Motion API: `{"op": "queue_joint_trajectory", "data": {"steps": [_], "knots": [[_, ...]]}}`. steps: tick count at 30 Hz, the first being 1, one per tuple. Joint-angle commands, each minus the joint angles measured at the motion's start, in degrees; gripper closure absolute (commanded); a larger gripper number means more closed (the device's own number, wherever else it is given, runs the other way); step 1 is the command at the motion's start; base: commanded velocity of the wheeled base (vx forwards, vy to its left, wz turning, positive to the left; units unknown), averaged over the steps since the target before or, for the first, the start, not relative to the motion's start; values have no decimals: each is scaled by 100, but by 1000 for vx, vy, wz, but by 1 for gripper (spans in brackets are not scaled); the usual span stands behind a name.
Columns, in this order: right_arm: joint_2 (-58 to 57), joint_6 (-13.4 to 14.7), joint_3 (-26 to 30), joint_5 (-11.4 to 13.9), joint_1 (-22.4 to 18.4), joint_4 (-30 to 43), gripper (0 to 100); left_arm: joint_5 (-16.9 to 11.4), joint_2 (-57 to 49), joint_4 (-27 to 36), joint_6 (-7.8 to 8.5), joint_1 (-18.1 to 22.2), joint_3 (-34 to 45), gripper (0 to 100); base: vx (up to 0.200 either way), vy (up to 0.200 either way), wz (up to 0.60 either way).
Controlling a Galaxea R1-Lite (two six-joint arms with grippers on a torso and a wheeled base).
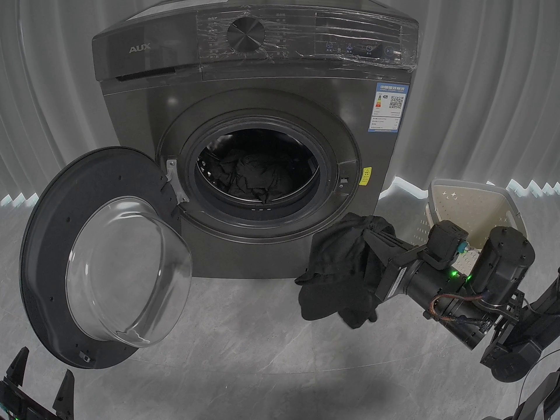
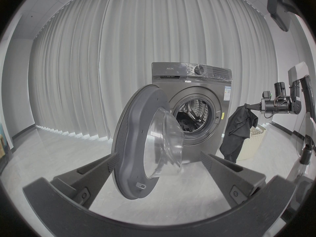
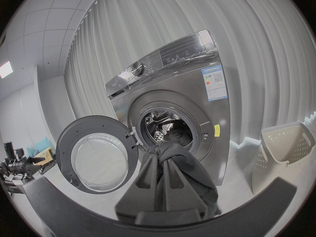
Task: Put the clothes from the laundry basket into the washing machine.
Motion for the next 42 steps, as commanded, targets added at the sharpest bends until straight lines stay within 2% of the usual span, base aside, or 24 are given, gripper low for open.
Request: {"op": "queue_joint_trajectory", "data": {"steps": [1, 3, 5, 7, 8, 9, 10, 12, 13, 14, 15, 19, 20, 24, 27, 28, 30, 32, 34, 35, 36, 38, 41, 42], "knots": [[46, 13, -41, 32, 79, -52, 100, -32, -93, -29, 145, 2, 92, 0, 0, 0, 0], [46, 13, -49, 41, 105, -61, 100, -120, -93, -81, 118, 2, 57, 0, 0, 0, 0], [72, 39, -76, -3, 264, -61, 100, -155, -93, -327, -31, 2, -338, 0, 0, 0, 0], [99, 48, -111, 5, 281, -61, 100, -190, 4, -371, -49, 2, -866, 0, 0, 0, 0], [125, 48, -181, 14, 299, -61, 100, -287, 268, -187, -31, -50, -1191, 0, 0, 0, 0], [160, 48, -251, 14, 316, -61, 100, -480, 549, -64, -13, -77, -1305, 0, 0, 0, 0], [169, 48, -269, 23, 316, -61, 100, -480, 549, -64, -13, -77, -1305, 0, 0, 0, 0], [371, 56, -489, 14, 351, -96, 100, -1086, 1305, -125, 136, -50, -1393, 0, 0, 0, 0], [371, 56, -489, 14, 351, -96, 100, -1086, 1305, -125, 136, -50, -1393, 0, 0, 0, 0], [494, 56, -594, 23, 343, -157, 100, -1341, 1683, -292, 268, -42, -1384, 0, 0, 0, 0], [608, 56, -665, 23, 343, -210, 100, -1455, 1964, -424, 356, -33, -1384, 0, 0, 0, 0], [872, 48, -893, 32, 360, -342, 100, -1622, 2720, -837, 452, -77, -1331, 0, 0, 0, 0], [960, 48, -990, 41, 395, -395, 100, -1789, 3107, -1066, 505, -147, -1279, 0, 0, 0, 0], [1092, 48, -1130, 23, 404, -421, 100, -1912, 3933, -1690, 488, -235, -1164, 0, 0, 0, 0], [1136, 48, -1201, 23, 378, -421, 100, -1904, 4346, -2173, 452, -279, -1094, 0, 0, 0, 0], [1144, 39, -1227, 32, 387, -421, 100, -1886, 4653, -2525, 444, -393, -1068, 0, 0, 0, 0], [1136, 39, -1253, 32, 413, -421, 100, -1886, 4820, -2656, 426, -516, -1068, 0, 0, 0, 0], [1144, 39, -1368, 41, 431, -386, 100, -1781, 5260, -2867, 303, -1017, -1103, 0, 0, 0, 0], [1153, 39, -1403, 41, 422, -368, 100, -1640, 5453, -2973, 242, -1158, -1120, 0, 0, 0, 0], [1162, 39, -1482, 41, 413, -342, 100, -1297, 5840, -3272, 180, -1386, -1147, 0, 0, 0, 0], [1162, 39, -1526, 41, 413, -333, 100, -1192, 5981, -3412, 162, -1465, -1164, 0, 0, 0, 0], [1276, 39, -1728, 49, 378, -324, 100, -840, 6605, -4151, 66, -1755, -1217, 0, 0, 0, 0], [1364, 39, -1886, 76, 351, -324, 100, -480, 7273, -5267, -22, -2072, -1182, 0, 0, 0, 0], [1364, 39, -1877, 76, 360, -333, 100, -383, 7352, -5460, -40, -2168, -1173, 0, 0, 0, 0]]}}
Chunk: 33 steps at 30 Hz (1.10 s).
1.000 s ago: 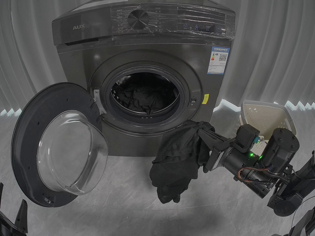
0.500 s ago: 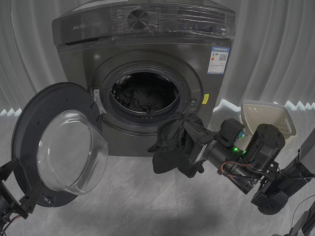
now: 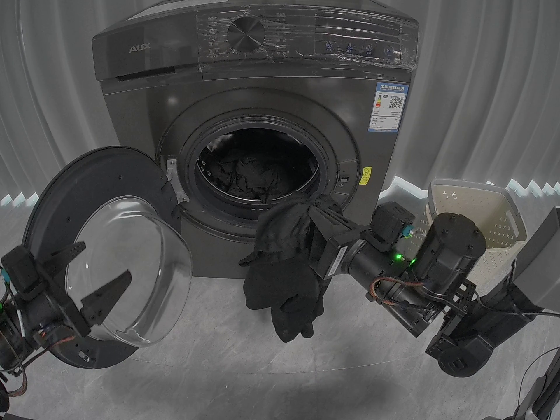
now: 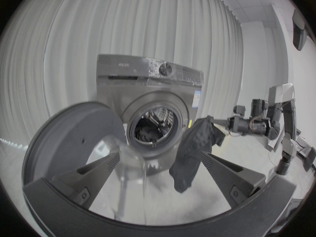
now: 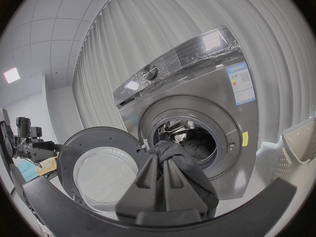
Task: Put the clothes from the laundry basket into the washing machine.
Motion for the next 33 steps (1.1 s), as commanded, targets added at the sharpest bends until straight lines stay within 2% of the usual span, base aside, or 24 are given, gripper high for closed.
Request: {"op": "queue_joint_trajectory", "data": {"steps": [1, 2, 4, 6, 7, 9, 18, 23, 29, 33], "knots": [[219, -1, -367, 27, -34, 12, 100, 781, 1686, -1563, -234, -925, 16, 0, 0, 0, 0], [193, -1, -349, 27, -42, 3, 100, 869, 1712, -1704, -348, -1040, 34, 0, 0, 0, 0], [176, -1, -332, 27, -51, 12, 100, 921, 1642, -1757, -708, -1145, 42, 0, 0, 0, 0], [176, -1, -341, 27, -60, 12, 100, 913, 1633, -1757, -743, -1154, 42, 0, 0, 0, 0], [176, 7, -341, 9, -78, -6, 100, 965, 1571, -1757, -831, -1259, 69, 0, 0, 0, 0], [184, 7, -341, 1, -78, -6, 100, 965, 1527, -1757, -822, -1365, 122, 0, 0, 0, 0], [211, 7, -332, -35, -69, -41, 100, 939, 1369, -1730, -805, -1382, 130, 0, 0, 0, 0], [219, 16, -279, -43, -42, -76, 100, 913, 1431, -1730, -796, -1382, 174, 0, 120, 0, 0], [228, 7, -306, -43, -25, -50, 100, 1000, 1571, -1748, -779, -1382, 122, 0, 0, 0, 0], [237, 7, -306, -43, -16, -50, 100, 974, 1677, -1765, -594, -1409, 122, 0, 0, 0, 0]]}}
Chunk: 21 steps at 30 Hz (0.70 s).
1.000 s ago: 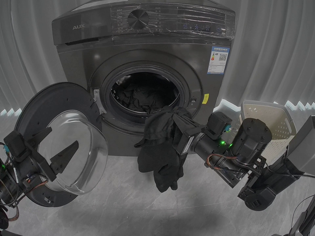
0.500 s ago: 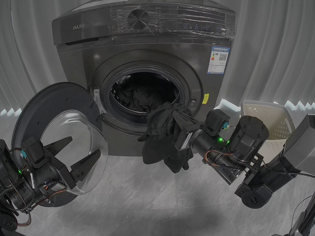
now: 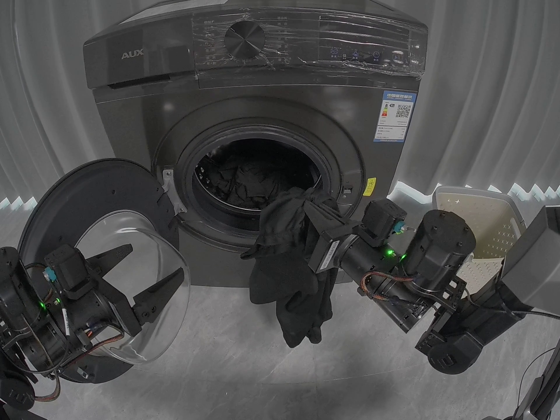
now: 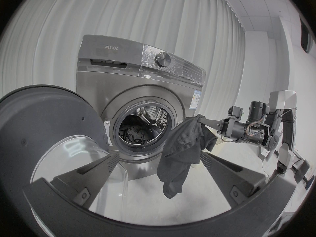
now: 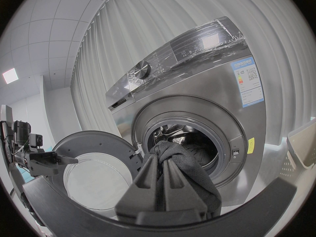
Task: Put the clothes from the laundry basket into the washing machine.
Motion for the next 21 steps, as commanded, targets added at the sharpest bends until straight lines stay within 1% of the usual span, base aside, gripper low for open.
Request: {"op": "queue_joint_trajectory", "data": {"steps": [1, 3, 7, 8, 9, 12, 13, 15, 16, 18, 21], "knots": [[5, -1, -28, -2, 17, 23, 100, -29, 104, 3, 38, -69, -23, 0, 0, 0, 0], [14, -1, -63, -2, 26, 49, 100, -37, 201, 3, 29, -183, -49, 0, 0, 0, 0], [190, -1, -213, -2, 26, 31, 100, -37, 737, -50, 11, -192, -313, 0, 0, 0, 0], [208, -1, -221, -11, 35, 31, 100, -2, 966, -77, 73, -175, -418, 0, 0, 0, 0], [216, -1, -230, -11, 44, 31, 100, 15, 1177, -138, 99, -183, -533, 0, 0, 0, 0], [243, 8, -230, -11, 44, 23, 100, 42, 1563, -367, 108, -210, -700, 0, 0, 0, 0], [287, 8, -239, -11, 44, -4, 100, 138, 1792, -560, 99, -280, -805, 0, 0, 0, 0], [295, 8, -248, -19, 44, -13, 100, 358, 2161, -859, 29, -421, -910, 0, 0, 0, 0], [295, 8, -257, -28, 44, -13, 100, 437, 2346, -1087, 38, -447, -902, 0, 0, 0, 0], [295, 8, -265, -37, 35, -13, 100, 455, 2548, -1316, 29, -465, -893, 0, 0, 0, 0], [295, 8, -327, -37, 26, 31, 100, 393, 2882, -1659, 38, -561, -858, 0, 0, 0, 0]]}}
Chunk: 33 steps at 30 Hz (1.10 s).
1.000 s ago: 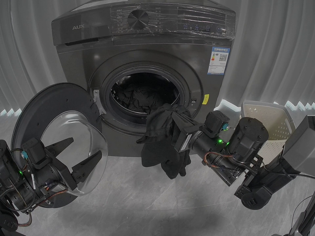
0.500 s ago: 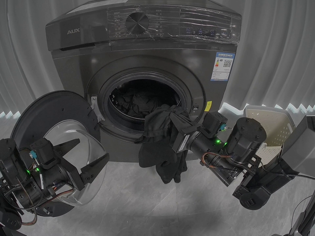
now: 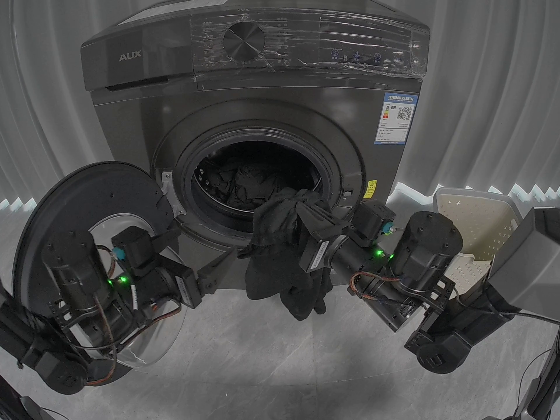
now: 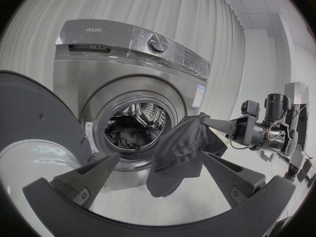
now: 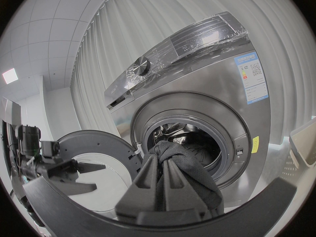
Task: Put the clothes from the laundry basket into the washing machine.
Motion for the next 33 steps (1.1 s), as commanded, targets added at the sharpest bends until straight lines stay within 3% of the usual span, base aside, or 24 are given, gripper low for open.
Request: {"op": "queue_joint_trajectory", "data": {"steps": [1, 13, 31, 32, 33], "knots": [[53, -1, -87, -8, -9, 23, 100, 3, 968, -363, 2, -176, -80, 0, 0, 0, 0], [88, -1, -113, -69, 8, 32, 100, -331, 1442, -477, 29, -211, -247, 0, 0, 0, 0], [106, 43, -87, -69, 79, -21, 100, -383, 2286, -530, 90, -27, -1399, 0, 0, 0, 0], [106, 43, -87, -69, 79, -30, 100, -392, 2286, -530, 90, -27, -1399, 100, 0, 0, 0], [123, 52, -87, -69, 87, -30, 100, -418, 2304, -530, 90, -18, -1486, 100, 0, 0, 0]]}}
